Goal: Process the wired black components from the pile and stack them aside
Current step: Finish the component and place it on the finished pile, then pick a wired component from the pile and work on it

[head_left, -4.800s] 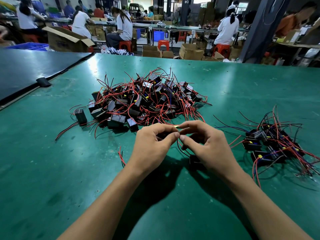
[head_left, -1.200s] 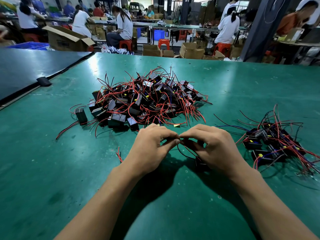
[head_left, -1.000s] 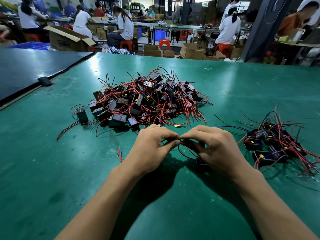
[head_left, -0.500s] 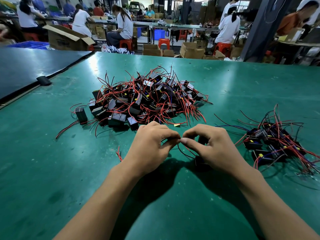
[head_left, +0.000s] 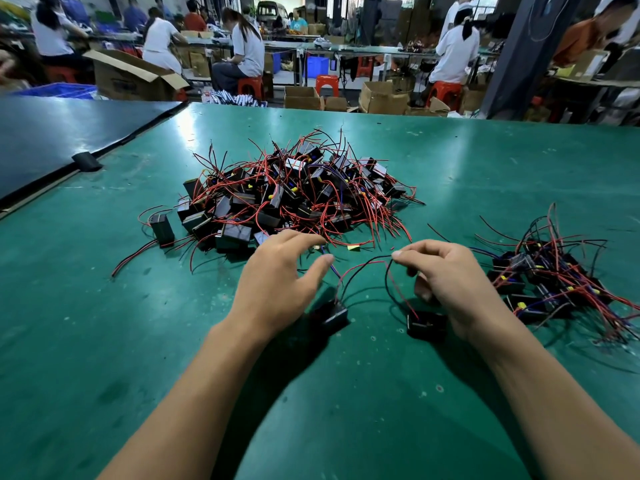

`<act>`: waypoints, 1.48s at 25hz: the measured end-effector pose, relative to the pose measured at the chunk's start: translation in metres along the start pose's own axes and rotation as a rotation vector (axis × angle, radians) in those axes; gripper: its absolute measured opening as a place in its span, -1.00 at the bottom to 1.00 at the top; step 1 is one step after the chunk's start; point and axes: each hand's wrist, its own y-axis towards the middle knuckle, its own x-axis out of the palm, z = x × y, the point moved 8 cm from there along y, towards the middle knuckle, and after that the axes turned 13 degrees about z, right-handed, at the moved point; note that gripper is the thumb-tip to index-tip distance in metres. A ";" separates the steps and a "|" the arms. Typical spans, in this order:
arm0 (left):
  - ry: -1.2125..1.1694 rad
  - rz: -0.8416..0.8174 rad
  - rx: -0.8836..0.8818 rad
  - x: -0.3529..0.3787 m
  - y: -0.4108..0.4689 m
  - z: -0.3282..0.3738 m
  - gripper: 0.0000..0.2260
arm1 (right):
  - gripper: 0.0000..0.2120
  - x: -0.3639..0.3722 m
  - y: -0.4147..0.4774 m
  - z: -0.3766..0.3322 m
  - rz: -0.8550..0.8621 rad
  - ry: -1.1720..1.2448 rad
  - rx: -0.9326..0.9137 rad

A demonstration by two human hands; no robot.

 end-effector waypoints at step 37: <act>-0.060 0.362 -0.769 -0.018 -0.005 -0.102 -0.86 | -0.78 0.145 -0.059 -0.028 -0.158 -0.553 -0.801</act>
